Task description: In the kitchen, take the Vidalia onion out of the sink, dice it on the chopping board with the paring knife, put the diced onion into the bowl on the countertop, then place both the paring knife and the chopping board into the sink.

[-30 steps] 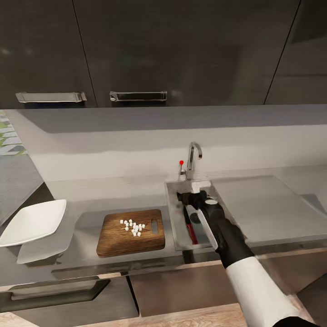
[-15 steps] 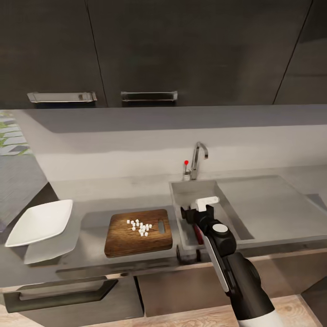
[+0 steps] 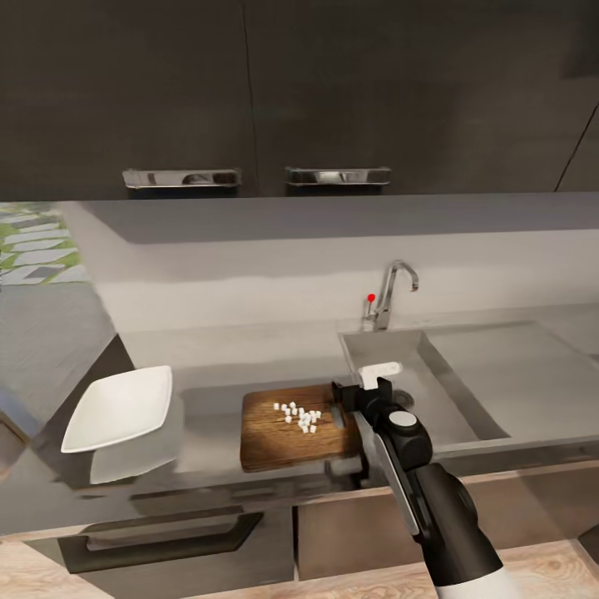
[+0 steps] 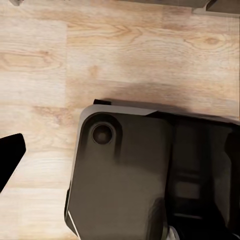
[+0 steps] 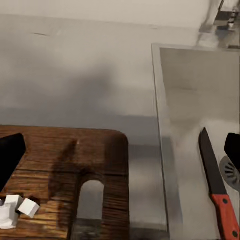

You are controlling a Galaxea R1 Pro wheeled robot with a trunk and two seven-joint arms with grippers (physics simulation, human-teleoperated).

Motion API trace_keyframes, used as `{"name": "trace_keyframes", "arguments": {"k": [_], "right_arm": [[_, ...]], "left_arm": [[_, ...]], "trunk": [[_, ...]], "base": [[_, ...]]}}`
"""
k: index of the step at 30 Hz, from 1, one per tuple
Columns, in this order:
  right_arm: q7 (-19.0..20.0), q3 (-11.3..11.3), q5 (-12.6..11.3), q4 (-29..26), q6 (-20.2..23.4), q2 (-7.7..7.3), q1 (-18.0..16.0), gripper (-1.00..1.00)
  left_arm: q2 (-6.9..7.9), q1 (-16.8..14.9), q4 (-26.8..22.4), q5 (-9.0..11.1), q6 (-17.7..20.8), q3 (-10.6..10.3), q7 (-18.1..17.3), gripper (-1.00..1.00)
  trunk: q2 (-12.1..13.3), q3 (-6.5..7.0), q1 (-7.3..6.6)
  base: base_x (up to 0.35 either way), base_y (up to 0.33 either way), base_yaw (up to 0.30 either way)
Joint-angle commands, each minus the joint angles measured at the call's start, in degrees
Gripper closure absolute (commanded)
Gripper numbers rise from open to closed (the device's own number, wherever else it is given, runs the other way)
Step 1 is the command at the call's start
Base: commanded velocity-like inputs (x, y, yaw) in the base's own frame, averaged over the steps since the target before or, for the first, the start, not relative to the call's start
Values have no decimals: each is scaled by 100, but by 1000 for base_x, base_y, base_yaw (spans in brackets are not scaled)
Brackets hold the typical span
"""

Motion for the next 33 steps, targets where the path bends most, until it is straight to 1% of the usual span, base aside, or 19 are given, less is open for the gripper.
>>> {"name": "trace_keyframes", "arguments": {"k": [1, 3, 4, 6, 11, 13, 14, 17, 33], "right_arm": [[-13, 4, 34, 42, 44, 1, -6, -100], [-15, -5, 35, 144, 54, -5, -6, -100], [-12, -15, 35, 347, 55, -8, -6, -100], [-10, -20, 35, 513, 53, -9, -6, -100], [-10, -67, 42, 682, 52, -14, -6, -100], [-10, -188, 43, 692, 52, -16, -6, -100], [-9, -399, 39, 696, 52, -18, -6, -100], [-8, -488, 36, 698, 52, -18, -6, -100], [-8, -520, 35, 699, 52, -18, -6, -100]], "left_arm": [[-2, 1, -1, 60, -7, 5, -10, -100], [-2, 1, 2, 60, -7, 5, -10, -100], [-2, 1, 3, 60, -7, 5, -10, -100], [-2, 1, 3, 60, -7, 5, -10, -100], [-2, 1, 3, 60, -7, 5, -10, -100], [-2, 1, 3, 60, -7, 5, -10, -100], [-2, 1, 3, 60, -7, 5, -10, -100], [-7, 1, 3, 60, -7, 5, -10, -100], [-11, 1, 3, 60, -7, 5, -10, -100]], "trunk": [[-9, -8, 3], [-9, -8, 3], [-9, -8, 3], [-9, -9, 3], [-9, -27, 3], [-9, -42, 3], [-9, -50, 3], [-9, -76, 3], [-9, -216, 3]], "base": [[0, 309, 0], [0, 201, 0], [0, 57, 0], [0, 30, 0], [0, 7, 0], [0, 1, 0], [0, 0, 0], [0, 0, 0], [0, -5, 0]]}}
